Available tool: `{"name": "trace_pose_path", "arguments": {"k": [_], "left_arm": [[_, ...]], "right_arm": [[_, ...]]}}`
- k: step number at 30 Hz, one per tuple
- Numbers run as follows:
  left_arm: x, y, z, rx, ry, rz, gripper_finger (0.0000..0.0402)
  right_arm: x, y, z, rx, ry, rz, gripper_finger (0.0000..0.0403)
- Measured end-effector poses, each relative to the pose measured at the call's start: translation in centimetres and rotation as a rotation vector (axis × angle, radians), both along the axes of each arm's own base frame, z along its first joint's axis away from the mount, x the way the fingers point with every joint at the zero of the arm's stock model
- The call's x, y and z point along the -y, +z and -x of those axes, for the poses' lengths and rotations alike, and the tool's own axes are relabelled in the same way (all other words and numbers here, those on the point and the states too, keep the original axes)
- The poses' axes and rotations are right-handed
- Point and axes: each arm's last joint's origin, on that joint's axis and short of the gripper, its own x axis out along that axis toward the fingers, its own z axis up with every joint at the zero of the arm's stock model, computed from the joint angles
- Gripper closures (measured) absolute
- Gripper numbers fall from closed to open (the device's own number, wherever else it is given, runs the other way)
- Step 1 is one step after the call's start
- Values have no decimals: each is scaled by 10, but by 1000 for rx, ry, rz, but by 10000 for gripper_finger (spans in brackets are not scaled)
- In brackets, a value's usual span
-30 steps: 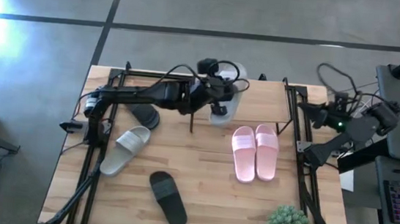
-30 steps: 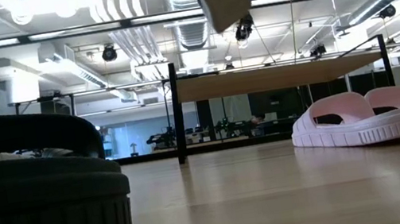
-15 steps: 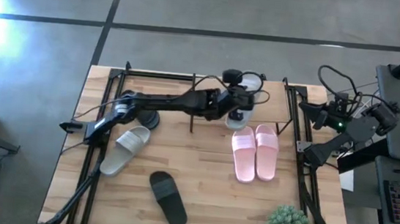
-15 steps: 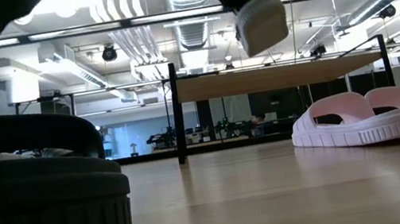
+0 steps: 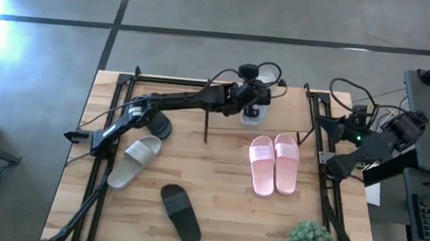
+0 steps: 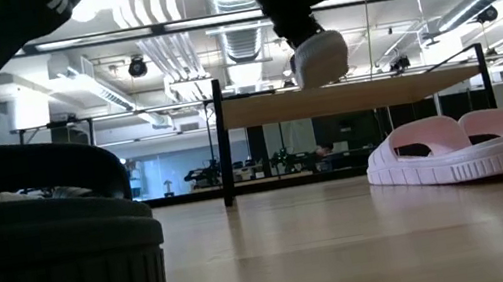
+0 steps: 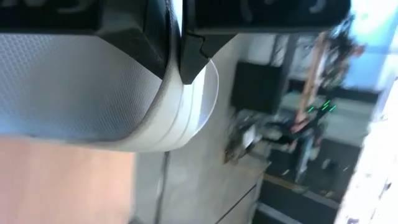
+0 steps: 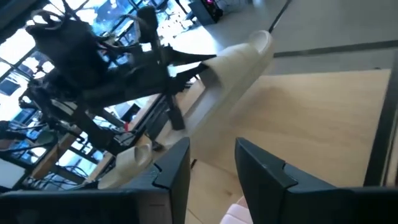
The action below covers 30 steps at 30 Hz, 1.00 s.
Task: Pick and place slides into the shelf
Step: Put the bottom gray slide on the shelf
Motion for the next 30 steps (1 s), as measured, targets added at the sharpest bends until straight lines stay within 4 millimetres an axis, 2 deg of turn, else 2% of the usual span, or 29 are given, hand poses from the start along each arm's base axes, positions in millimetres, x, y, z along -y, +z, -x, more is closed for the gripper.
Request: {"name": "trace_pose_path", "arguments": {"k": [8,22,27,30], "left_arm": [[2,-4,-4,15,-67,33,396],[5,-13,-6,32,-71,101,273],[5,-14,-5,11,-70,107,261],[5,-21,-3,-12,-52,142,261]], "right_arm": [[0,-8,0,-17,-27,-23,283],[1,-8,1,-28,-23,-13,287],[1,-8,1,-34,-20,-6,283],[1,-8,1,-33,-20,-7,280]]}}
